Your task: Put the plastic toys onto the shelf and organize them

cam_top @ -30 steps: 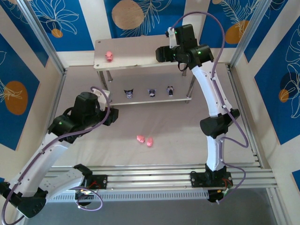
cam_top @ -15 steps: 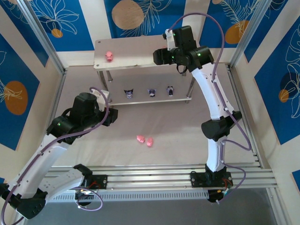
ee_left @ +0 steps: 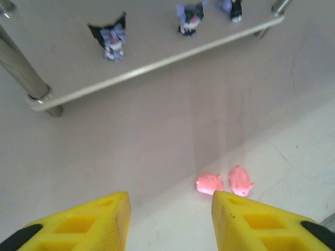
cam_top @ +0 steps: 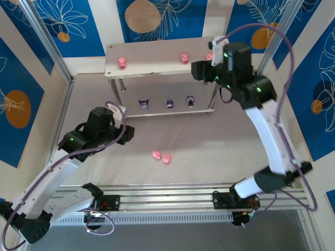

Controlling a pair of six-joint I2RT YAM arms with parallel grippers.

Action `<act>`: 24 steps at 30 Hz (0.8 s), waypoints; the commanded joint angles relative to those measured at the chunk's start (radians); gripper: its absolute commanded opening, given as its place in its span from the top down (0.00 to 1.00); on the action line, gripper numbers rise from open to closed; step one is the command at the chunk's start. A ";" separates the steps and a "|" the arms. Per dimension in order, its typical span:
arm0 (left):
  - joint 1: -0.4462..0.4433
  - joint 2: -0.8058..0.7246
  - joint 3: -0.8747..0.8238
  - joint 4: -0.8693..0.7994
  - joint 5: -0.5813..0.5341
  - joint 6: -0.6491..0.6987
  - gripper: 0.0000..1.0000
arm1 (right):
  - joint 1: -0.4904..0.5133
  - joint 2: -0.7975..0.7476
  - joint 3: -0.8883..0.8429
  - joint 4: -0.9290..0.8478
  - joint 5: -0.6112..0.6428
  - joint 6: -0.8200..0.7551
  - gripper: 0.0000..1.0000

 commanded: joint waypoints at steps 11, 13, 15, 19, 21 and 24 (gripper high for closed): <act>-0.247 0.117 -0.296 0.271 -0.146 -0.276 0.58 | 0.164 -0.414 -0.642 -0.059 0.022 0.299 0.30; -0.262 0.146 -0.305 0.307 -0.164 -0.289 0.59 | 0.188 -0.418 -0.684 -0.050 0.007 0.322 0.30; -0.269 0.179 -0.308 0.336 -0.162 -0.299 0.59 | 0.205 -0.414 -0.707 -0.045 -0.004 0.331 0.30; -0.299 0.262 -0.306 0.385 -0.148 -0.321 0.59 | 0.231 -0.407 -0.732 -0.034 -0.012 0.336 0.30; -0.308 0.300 -0.307 0.403 -0.129 -0.351 0.59 | 0.231 -0.408 -0.745 -0.026 -0.012 0.335 0.30; -0.320 0.341 -0.315 0.427 -0.098 -0.393 0.63 | 0.233 -0.416 -0.757 -0.012 -0.024 0.334 0.30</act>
